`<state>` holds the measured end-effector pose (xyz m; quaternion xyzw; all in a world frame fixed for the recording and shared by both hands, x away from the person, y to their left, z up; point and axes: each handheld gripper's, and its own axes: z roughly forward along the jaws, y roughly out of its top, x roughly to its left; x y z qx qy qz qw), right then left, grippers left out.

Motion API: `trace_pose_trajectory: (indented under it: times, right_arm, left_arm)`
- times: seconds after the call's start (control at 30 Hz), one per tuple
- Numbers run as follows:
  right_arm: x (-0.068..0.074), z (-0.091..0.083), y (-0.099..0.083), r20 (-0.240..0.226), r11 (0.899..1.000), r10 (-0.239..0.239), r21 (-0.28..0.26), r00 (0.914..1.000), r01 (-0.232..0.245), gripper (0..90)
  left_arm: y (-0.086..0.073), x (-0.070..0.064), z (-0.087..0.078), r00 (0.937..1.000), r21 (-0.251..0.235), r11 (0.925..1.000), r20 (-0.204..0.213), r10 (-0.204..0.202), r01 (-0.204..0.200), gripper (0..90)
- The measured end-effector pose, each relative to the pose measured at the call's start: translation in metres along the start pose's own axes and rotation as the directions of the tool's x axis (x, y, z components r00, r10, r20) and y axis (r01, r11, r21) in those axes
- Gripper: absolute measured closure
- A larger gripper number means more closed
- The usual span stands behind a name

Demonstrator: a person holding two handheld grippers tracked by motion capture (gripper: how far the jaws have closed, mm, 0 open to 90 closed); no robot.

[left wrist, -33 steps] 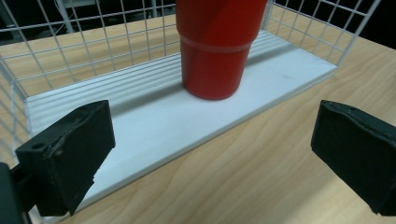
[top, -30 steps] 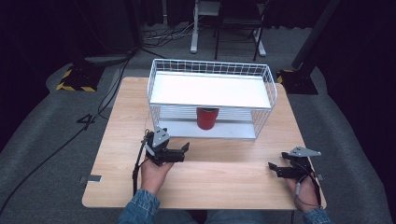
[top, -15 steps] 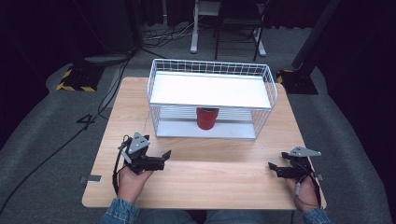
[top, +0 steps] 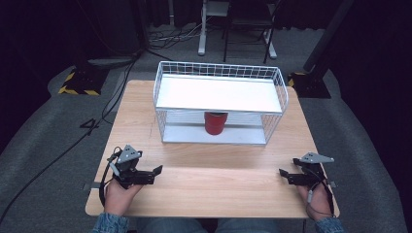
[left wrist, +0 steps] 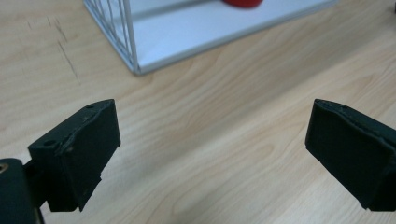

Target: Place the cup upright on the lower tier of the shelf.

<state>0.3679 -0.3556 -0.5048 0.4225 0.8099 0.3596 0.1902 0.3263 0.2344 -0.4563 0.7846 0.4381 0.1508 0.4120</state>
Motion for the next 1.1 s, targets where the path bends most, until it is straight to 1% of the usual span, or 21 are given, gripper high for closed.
trace_pose_trajectory:
  times: [0.03,0.07,0.17,0.2,0.27,0.3,0.33,0.37,0.4,0.47,0.5,0.57,0.6,0.63,0.67,0.7,0.73,0.77,0.8,0.83,1.1]
  right_arm:
    - [0.000,0.000,0.000,0.000,1.000,0.000,0.000,1.0000,0.000,19.9]
    - [0.000,0.000,0.000,0.001,1.000,0.000,0.000,1.0000,0.000,19.9]
    - [0.000,0.000,0.000,0.001,1.000,0.000,0.000,1.0000,0.000,19.9]
    - [0.000,0.000,0.000,0.002,1.000,0.000,0.000,1.0000,0.000,19.9]
    - [0.000,0.000,0.000,0.001,1.000,0.000,0.000,1.0000,0.000,19.8]
    - [0.000,0.000,0.000,0.001,1.000,0.000,0.000,1.0000,0.000,19.9]
    - [0.000,0.000,0.000,0.002,1.000,0.000,0.000,1.0000,0.000,19.9]
    - [0.000,0.000,0.000,0.002,1.000,0.000,0.000,1.0000,0.000,19.9]
    - [0.000,0.000,0.000,0.002,1.000,0.000,0.000,1.0000,0.000,19.9]
    - [0.000,0.000,0.000,0.002,1.000,0.000,0.000,1.0000,0.000,19.9]
    - [0.000,0.000,0.000,0.002,1.000,0.000,0.000,1.0000,0.000,19.9]
    - [0.000,0.000,0.000,0.002,1.000,0.000,0.000,1.0000,0.000,19.9]
    - [0.000,0.000,0.000,0.002,1.000,0.000,0.000,1.0000,0.000,19.9]
    - [0.000,0.000,0.000,0.002,1.000,0.000,0.000,1.0000,0.000,19.9]
    - [0.000,0.000,0.000,0.002,1.000,0.000,0.000,1.0000,0.000,19.9]
    - [0.000,0.000,0.000,0.002,1.000,0.000,0.001,1.0000,0.000,19.9]
    - [0.000,0.000,0.000,0.002,1.000,0.000,0.001,1.0000,0.000,19.9]
    - [0.000,0.000,0.000,0.002,1.000,0.000,0.001,1.0000,0.000,19.9]
    - [0.000,0.000,0.000,0.000,1.000,0.000,0.001,1.0000,0.000,19.9]
    - [0.000,0.000,0.000,0.000,1.000,0.000,0.001,1.0000,0.000,19.9]
    - [0.000,0.000,0.001,0.006,1.000,0.008,0.002,1.0000,-0.008,19.8]
  left_arm:
    - [0.000,0.000,0.000,1.0000,0.000,1.0000,0.000,0.000,0.000,3.6]
    - [-0.004,0.003,0.001,0.9999,0.020,0.9997,-0.012,-0.010,0.011,3.6]
    - [-0.010,0.008,0.004,0.9994,0.049,0.9982,-0.007,-0.034,0.035,3.7]
    - [-0.011,0.010,0.005,0.9995,0.067,0.9972,-0.007,-0.032,0.033,3.9]
    - [-0.015,0.013,0.008,0.9992,0.097,0.9945,-0.005,-0.041,0.041,4.1]
    - [-0.015,0.013,0.008,0.9992,0.097,0.9945,-0.005,-0.041,0.041,4.5]
    - [-0.019,0.015,0.011,0.9991,0.125,0.9913,-0.014,-0.039,0.041,5.2]
    - [-0.019,0.015,0.011,0.9991,0.125,0.9913,-0.014,-0.039,0.041,5.8]
    - [-0.022,0.017,0.014,0.9989,0.153,0.9872,-0.018,-0.043,0.045,6.2]
    - [-0.024,0.017,0.016,0.9987,0.162,0.9856,-0.022,-0.046,0.049,6.4]
    - [-0.027,0.018,0.018,0.9984,0.181,0.9821,-0.034,-0.046,0.051,6.4]
    - [-0.029,0.019,0.019,0.9982,0.188,0.9809,-0.039,-0.044,0.051,6.4]
    - [-0.031,0.019,0.021,0.9980,0.209,0.9768,-0.052,-0.037,0.047,6.4]
    - [-0.032,0.020,0.022,0.9983,0.209,0.9772,-0.052,-0.026,0.037,6.4]
    - [-0.032,0.020,0.022,0.9983,0.209,0.9772,-0.052,-0.026,0.037,6.0]
    - [-0.034,0.019,0.023,0.9975,0.203,0.9790,-0.071,-0.002,0.017,6.1]
    - [-0.035,0.018,0.023,0.9964,0.206,0.9786,-0.084,0.015,0.002,6.1]
    - [-0.035,0.018,0.023,0.9964,0.206,0.9786,-0.084,0.015,0.002,5.8]
    - [-0.041,0.018,0.026,0.9936,0.167,0.9851,-0.098,0.058,-0.041,3.2]
    - [-0.041,0.018,0.026,0.9944,0.170,0.9849,-0.093,0.051,-0.034,0.0]
    - [-0.042,0.018,0.026,0.9941,0.172,0.9845,-0.095,0.053,-0.036,0.2]
